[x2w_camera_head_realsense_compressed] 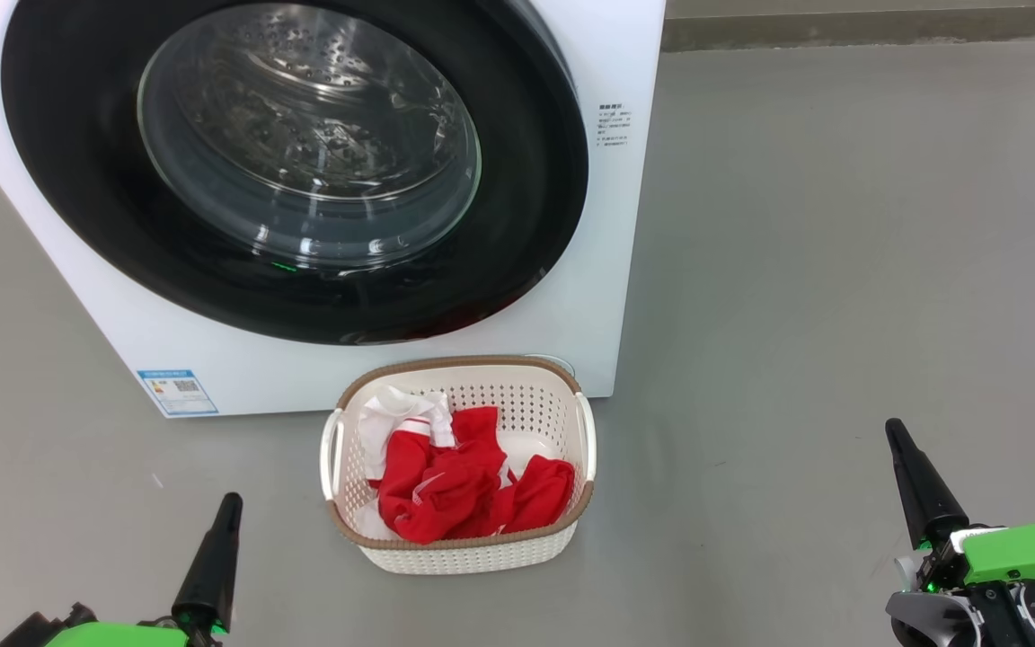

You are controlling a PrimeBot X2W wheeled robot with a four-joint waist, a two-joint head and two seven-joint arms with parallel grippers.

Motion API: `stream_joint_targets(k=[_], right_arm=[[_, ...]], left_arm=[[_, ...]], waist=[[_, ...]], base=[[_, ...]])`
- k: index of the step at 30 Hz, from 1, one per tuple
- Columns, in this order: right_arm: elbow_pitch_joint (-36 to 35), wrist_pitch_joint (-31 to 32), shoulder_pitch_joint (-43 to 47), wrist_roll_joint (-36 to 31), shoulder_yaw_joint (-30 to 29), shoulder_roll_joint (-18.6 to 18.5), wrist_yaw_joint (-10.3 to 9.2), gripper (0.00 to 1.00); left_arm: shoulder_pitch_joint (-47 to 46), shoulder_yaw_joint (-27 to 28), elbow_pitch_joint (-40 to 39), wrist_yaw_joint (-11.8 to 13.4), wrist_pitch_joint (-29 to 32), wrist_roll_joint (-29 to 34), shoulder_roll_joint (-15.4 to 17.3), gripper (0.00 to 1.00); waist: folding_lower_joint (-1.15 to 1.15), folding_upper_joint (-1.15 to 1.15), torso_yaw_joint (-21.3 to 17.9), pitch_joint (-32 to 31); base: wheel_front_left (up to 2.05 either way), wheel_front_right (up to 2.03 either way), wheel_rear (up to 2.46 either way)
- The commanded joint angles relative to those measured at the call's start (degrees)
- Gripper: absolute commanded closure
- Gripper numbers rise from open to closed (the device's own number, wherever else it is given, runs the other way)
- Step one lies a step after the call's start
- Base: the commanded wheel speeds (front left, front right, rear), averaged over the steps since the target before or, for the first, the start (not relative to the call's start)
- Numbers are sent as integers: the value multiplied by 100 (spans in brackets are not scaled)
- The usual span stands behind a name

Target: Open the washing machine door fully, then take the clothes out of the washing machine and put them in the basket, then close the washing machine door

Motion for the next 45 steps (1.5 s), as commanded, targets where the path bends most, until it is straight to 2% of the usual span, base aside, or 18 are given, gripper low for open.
stream_joint_targets(k=[1, 45], right_arm=[[-141, 27, -253, 50, 97, -85, 3, 100], [-138, 67, -258, 8, 47, -50, 3, 100]], left_arm=[[-225, 203, -115, -41, 27, -43, 88, 100], [-225, 202, -116, -41, 26, -44, 88, 100]], waist=[[0, 0, 0, 0], [0, 0, 0, 0]], base=[[0, 0, 0], [0, 0, 0]])
